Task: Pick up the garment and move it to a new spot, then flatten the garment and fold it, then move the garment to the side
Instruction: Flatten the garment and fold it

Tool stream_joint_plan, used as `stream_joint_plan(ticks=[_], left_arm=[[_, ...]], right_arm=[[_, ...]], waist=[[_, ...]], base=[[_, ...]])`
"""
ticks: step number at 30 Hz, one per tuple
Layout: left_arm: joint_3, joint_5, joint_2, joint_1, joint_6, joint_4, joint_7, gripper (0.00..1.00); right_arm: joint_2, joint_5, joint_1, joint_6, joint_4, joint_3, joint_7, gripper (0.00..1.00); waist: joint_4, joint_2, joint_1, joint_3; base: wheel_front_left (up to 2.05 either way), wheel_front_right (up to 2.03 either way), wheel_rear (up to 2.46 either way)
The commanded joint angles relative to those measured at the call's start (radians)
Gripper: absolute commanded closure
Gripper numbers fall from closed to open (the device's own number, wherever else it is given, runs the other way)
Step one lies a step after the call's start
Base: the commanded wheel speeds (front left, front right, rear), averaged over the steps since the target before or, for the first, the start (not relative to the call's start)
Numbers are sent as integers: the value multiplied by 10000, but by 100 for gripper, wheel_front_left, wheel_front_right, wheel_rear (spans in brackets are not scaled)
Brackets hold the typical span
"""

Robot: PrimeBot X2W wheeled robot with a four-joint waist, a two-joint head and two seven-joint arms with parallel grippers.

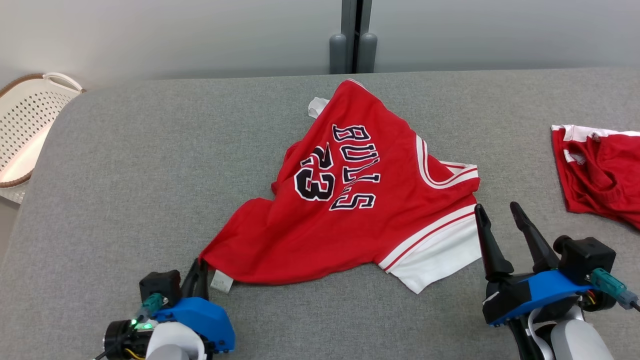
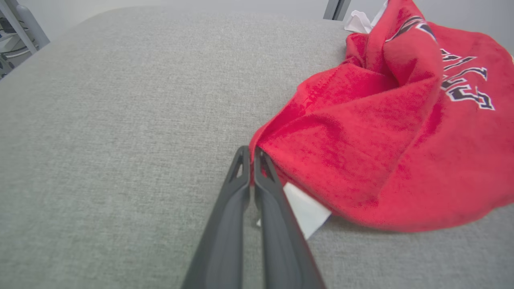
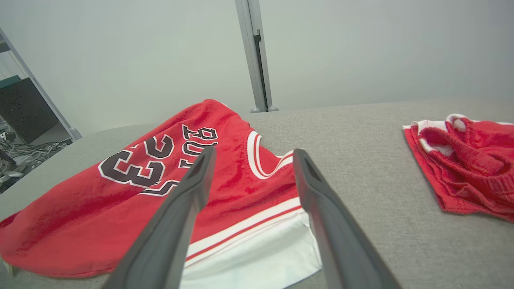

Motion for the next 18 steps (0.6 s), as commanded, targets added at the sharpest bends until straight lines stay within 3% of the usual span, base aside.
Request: stream_joint_plan(ticks=[1, 7, 11, 12, 13, 14, 18], left_arm=[[131, 24, 168, -230, 137, -57, -183, 100], [672, -198, 615, -323, 458, -177, -592, 100], [857, -476, 619, -109, 350, 11, -543, 97], [882, -577, 568, -67, 288, 54, -530, 76], [919, -684, 517, -44, 221, 99, -555, 19], [945, -750, 490, -28, 173, 131, -599, 0], [1091, -880, 433, -2, 39, 39, -854, 0]], right_arm=[[28, -85, 195, 5, -27, -152, -64, 0], [69, -185, 406, 5, 11, -675, -165, 0], [94, -169, 570, 5, 112, -925, -263, 0], [102, -180, 578, 5, 133, -993, -300, 0], [101, -192, 595, 5, 162, -1053, -337, 0], [107, -198, 626, 5, 198, -1093, -360, 0], [118, -129, 747, 5, 309, -1287, -520, 0]], waist=[[12, 0, 0, -1], [-32, 0, 0, 4], [-94, 0, 0, 5], [-109, 0, 0, 2], [-123, 0, 0, -6], [-137, 0, 0, -16], [-179, 0, 0, -74]], base=[[0, 0, 0], [0, 0, 0], [0, 0, 0], [0, 0, 0], [0, 0, 0], [0, 0, 0], [0, 0, 0]])
